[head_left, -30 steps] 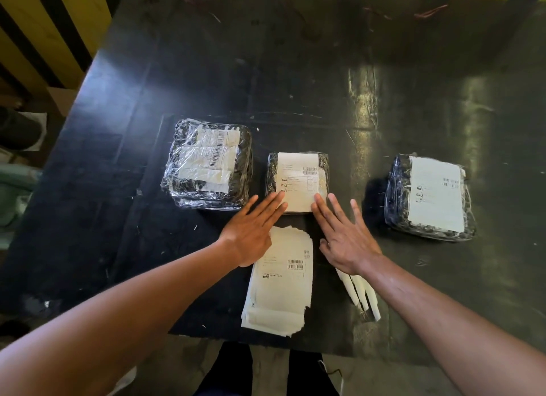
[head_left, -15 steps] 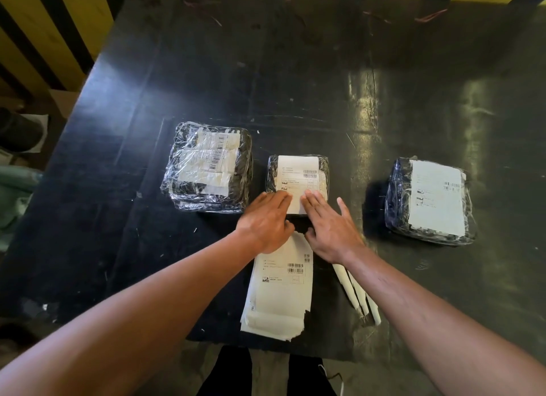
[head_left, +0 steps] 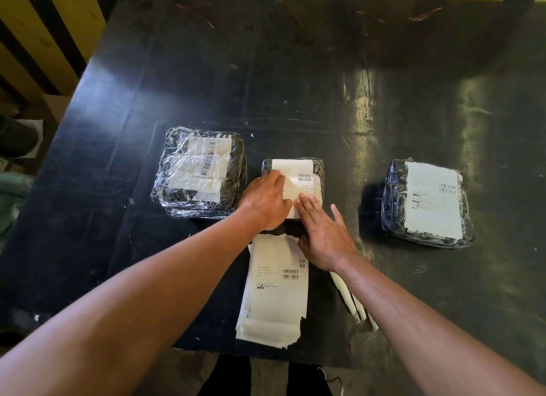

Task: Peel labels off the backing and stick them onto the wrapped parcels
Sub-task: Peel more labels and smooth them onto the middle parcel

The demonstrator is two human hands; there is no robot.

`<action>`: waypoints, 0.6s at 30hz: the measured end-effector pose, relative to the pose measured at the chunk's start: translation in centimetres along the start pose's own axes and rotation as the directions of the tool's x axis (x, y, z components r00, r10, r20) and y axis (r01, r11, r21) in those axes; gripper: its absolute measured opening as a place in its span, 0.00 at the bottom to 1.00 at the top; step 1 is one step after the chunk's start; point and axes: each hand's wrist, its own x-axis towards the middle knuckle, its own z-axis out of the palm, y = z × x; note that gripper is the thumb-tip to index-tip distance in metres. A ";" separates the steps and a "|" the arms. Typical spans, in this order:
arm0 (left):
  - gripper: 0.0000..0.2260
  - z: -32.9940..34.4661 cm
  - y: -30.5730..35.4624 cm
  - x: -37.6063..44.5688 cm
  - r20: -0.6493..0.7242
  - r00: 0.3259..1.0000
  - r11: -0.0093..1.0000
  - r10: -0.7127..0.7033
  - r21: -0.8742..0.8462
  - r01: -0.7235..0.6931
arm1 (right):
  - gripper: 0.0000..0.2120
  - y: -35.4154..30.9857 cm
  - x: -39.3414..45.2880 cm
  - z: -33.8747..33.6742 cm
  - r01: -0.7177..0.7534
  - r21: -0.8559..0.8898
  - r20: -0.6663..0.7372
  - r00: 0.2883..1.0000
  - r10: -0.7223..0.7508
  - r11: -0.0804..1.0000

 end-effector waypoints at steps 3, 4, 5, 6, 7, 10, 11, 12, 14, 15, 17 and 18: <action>0.26 -0.1 0.6 0.3 -0.016 0.996 0.996 -0.091 0.015 0.091 | 0.40 -0.1 0.0 0.0 -0.005 0.021 -0.004 1.000 0.005 1.000; 0.27 0.0 0.9 0.4 -0.039 0.995 0.995 -0.097 0.019 0.098 | 0.40 -0.2 -0.1 0.0 -0.004 0.020 -0.006 1.000 0.004 1.000; 0.28 0.2 1.2 0.7 -0.059 0.995 0.996 -0.080 0.025 0.081 | 0.41 -0.2 -0.1 0.0 0.000 0.014 -0.010 1.000 0.000 1.000; 0.30 0.4 1.5 1.0 -0.062 0.997 0.999 -0.040 0.033 0.042 | 0.41 -0.2 -0.1 0.0 0.002 0.006 -0.013 1.000 -0.002 1.000; 0.31 0.4 1.8 1.5 -0.047 0.999 0.999 0.007 0.038 -0.005 | 0.41 -0.2 -0.1 0.0 0.003 0.003 -0.014 1.000 -0.003 1.000; 0.33 0.3 1.8 3.3 -0.010 1.000 0.999 0.023 0.029 -0.022 | 0.41 -0.1 0.0 -0.1 0.006 -0.004 -0.014 1.000 -0.006 1.000; 0.33 0.1 1.5 3.9 -0.026 1.000 0.999 -0.009 0.037 0.010 | 0.41 0.0 0.0 -0.1 0.007 -0.007 -0.012 1.000 -0.007 1.000; 0.33 -0.1 1.2 4.5 -0.041 0.998 0.997 -0.051 0.053 0.053 | 0.40 0.1 0.1 -0.2 0.009 -0.007 -0.011 1.000 -0.009 1.000; 0.34 -0.4 0.5 5.1 -0.034 0.991 0.989 -0.127 0.076 0.129 | 0.40 0.0 0.0 -0.2 0.009 0.008 -0.011 1.000 -0.009 1.000; 0.34 -0.4 0.3 5.1 -0.025 0.987 0.986 -0.156 0.059 0.158 | 0.40 0.0 0.0 -0.2 0.008 0.016 -0.010 1.000 -0.008 1.000; 0.37 0.0 0.4 4.3 -0.008 0.974 0.971 -0.226 -0.083 0.225 | 0.40 0.0 0.0 -0.1 0.011 0.054 -0.014 1.000 -0.010 0.998; 0.38 0.4 0.5 3.6 -0.003 0.964 0.945 -0.266 -0.196 0.260 | 0.40 0.0 0.1 -0.2 0.010 0.123 -0.026 1.000 -0.007 0.992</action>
